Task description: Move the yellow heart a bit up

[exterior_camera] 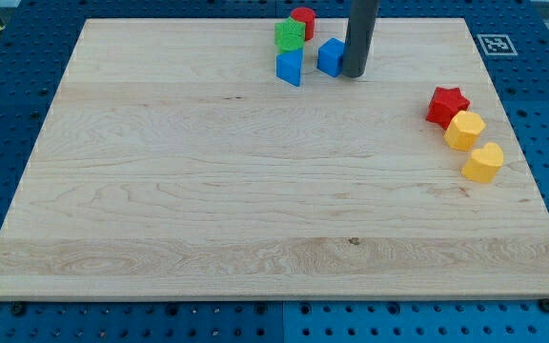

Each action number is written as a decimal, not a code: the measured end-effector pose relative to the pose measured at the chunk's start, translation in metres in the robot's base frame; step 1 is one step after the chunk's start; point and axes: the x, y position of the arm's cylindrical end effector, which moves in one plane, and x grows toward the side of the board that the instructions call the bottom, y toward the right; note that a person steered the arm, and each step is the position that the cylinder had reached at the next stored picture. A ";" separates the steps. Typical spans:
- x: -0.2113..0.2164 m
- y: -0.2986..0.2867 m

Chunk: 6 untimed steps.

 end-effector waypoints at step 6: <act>-0.014 0.102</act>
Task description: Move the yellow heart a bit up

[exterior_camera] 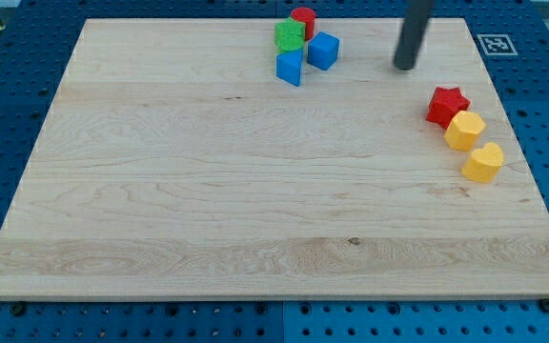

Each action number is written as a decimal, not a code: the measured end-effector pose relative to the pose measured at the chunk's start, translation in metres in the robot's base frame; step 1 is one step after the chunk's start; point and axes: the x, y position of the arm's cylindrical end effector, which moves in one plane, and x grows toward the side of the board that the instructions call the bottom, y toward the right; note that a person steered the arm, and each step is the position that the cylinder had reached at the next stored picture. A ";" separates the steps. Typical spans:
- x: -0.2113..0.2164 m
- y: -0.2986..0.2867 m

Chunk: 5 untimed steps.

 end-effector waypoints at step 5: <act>0.212 0.105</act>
